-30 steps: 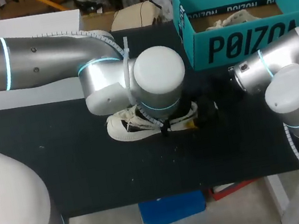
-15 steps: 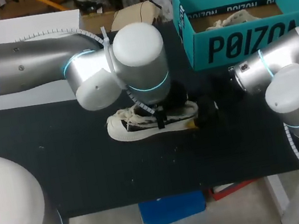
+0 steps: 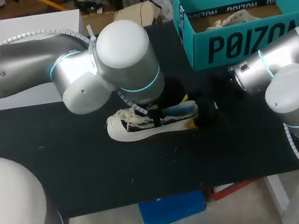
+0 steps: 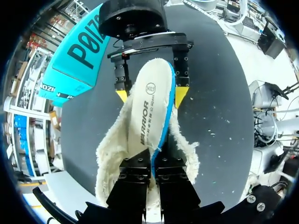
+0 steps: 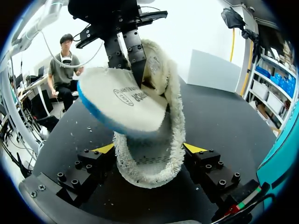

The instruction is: Take the shoe out of the shoebox, open the shoe tongue, remove and reinsert the insole, then place the shoe into the shoebox

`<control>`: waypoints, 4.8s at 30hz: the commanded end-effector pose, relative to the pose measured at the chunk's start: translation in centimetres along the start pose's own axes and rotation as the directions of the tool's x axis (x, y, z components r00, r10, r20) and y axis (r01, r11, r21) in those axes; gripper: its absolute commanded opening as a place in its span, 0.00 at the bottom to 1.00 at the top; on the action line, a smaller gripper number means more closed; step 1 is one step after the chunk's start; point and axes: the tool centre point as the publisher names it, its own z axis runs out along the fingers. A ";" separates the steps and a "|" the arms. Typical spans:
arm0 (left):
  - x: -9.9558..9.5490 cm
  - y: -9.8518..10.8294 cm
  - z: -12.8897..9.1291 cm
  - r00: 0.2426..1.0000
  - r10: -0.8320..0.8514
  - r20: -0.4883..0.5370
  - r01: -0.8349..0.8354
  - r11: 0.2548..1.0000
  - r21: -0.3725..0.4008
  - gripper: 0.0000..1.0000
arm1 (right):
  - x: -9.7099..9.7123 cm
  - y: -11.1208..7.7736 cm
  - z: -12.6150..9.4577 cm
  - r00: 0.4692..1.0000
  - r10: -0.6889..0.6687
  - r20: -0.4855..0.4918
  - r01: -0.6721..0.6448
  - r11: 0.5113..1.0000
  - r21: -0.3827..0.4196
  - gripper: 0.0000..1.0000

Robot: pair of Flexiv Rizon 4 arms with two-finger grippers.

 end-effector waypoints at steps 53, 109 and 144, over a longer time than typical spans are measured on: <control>-0.7 -5.9 1.3 0.969 0.236 0.072 -0.246 0.935 0.256 0.00 | -0.1 -0.3 0.2 1.000 0.001 -0.001 -0.001 1.000 0.001 0.00; -0.4 -12.0 -19.8 0.970 0.013 -0.244 0.219 0.394 0.893 0.00 | -0.1 -0.3 0.2 1.000 0.001 -0.001 -0.001 1.000 0.001 0.00; -0.9 -14.0 -36.4 0.840 0.122 -0.529 0.524 0.074 0.848 0.00 | -0.1 -0.3 0.2 1.000 0.001 -0.001 -0.001 1.000 0.001 0.00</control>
